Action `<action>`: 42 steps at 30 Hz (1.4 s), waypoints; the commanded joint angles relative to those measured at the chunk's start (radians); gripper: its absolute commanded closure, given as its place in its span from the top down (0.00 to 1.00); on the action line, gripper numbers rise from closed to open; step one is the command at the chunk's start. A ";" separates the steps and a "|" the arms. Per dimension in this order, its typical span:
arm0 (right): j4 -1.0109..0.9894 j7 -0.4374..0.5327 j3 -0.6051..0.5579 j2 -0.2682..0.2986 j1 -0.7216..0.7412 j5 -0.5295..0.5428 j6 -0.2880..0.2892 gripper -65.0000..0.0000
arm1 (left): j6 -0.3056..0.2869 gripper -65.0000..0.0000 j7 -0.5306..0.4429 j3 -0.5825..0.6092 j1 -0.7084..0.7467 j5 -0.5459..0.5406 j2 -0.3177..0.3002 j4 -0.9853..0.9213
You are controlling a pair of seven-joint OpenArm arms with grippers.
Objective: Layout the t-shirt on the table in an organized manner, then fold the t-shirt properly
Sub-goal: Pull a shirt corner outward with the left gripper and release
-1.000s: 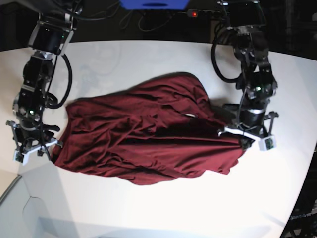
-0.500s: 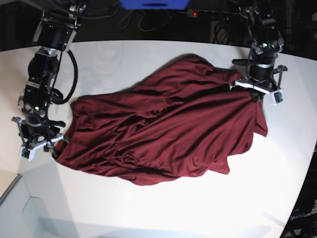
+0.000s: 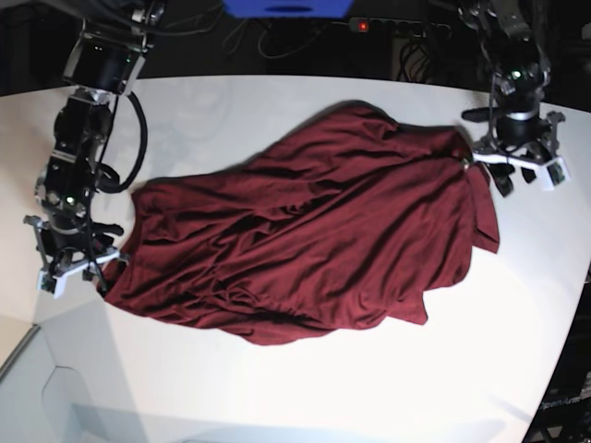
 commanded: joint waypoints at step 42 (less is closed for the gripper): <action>0.014 0.034 0.002 0.024 0.023 -0.001 0.003 0.42 | -0.001 0.00 -0.019 -0.221 -0.098 -0.001 -0.066 -0.085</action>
